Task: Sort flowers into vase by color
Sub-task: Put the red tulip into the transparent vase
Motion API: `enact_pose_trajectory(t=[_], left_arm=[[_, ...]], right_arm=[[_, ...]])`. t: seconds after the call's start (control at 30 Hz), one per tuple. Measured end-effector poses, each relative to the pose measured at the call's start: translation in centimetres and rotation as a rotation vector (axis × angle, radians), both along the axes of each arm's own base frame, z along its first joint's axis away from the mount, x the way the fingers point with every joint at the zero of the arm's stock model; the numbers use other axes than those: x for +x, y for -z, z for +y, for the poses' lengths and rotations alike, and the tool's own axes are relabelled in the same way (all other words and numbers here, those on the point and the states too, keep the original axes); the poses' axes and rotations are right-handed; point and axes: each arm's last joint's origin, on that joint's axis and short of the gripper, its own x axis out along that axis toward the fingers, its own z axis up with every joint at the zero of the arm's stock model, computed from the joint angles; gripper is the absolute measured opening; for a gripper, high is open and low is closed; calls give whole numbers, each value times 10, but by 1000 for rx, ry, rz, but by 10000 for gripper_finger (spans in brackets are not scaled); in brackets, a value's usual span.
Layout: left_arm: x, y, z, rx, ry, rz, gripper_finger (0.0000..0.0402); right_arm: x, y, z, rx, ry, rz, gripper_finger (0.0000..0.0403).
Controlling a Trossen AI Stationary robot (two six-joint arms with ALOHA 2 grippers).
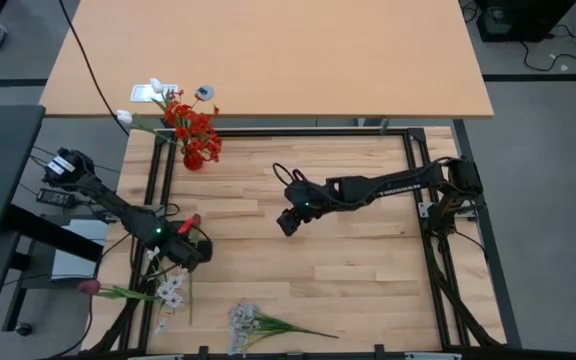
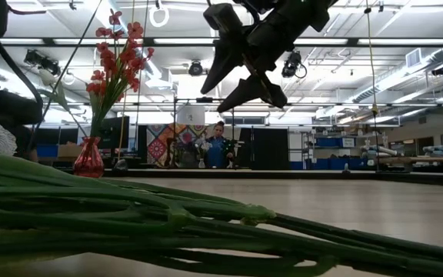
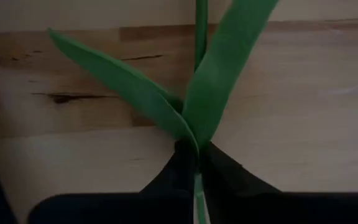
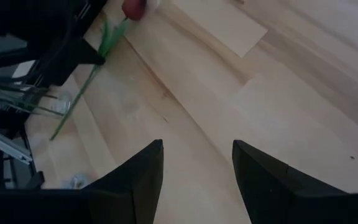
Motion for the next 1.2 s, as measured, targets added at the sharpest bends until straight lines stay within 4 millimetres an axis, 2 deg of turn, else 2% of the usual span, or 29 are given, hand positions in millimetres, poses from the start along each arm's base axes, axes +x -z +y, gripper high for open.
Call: enact_pose_trajectory(t=[0.23, 0.43, 0.6, 0.83, 0.97, 1.2], left_arm=[[13, -10, -4, 55, 4, -151, 16], [31, -34, -11, 146, 70, -342, 16], [39, -59, -14, 241, 222, -436, 16], [42, -112, -13, 398, 434, -628, 16], [38, -140, -10, 486, 545, -712, 16], [19, -193, -7, 650, 805, -886, 16]], right_arm=[[0, 0, -6, 11, 15, 0, 200], [0, 0, -7, 37, 47, -1, 200], [0, 0, -7, 73, 83, -1, 200], [0, 0, -6, 153, 139, 1, 200], [0, 0, 1, 164, 176, 0, 200], [0, 0, 17, 157, 275, -14, 200]])
